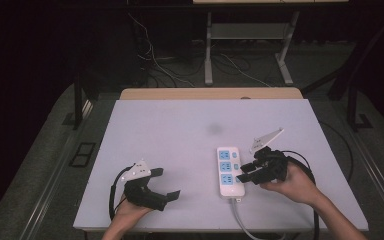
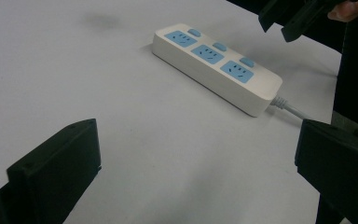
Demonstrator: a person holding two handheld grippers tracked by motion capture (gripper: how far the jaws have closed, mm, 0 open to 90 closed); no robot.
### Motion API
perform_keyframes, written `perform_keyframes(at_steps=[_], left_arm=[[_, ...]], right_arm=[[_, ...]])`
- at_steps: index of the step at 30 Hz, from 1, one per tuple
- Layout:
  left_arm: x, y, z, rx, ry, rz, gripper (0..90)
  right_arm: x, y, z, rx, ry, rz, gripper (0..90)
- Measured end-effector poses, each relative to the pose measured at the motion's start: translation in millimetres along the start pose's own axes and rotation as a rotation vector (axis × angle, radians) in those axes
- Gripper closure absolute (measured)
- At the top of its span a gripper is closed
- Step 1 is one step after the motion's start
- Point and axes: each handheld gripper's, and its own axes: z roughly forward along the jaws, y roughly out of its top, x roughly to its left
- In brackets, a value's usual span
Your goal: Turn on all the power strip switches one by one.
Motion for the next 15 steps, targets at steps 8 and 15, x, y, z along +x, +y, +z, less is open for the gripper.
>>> perform_keyframes(at_steps=[8,15], left_arm=[[0.6,0.0,0.3,0.004,0.003,0.003,0.0],[1.4,-0.1,0.3,0.004,0.005,0.005,0.0]], right_arm=[[-6.7,2.2,7.0,0.013,0.027,-0.016,86.9],[-11.0,4.1,15.3,0.032,0.022,-0.04,89.8]])
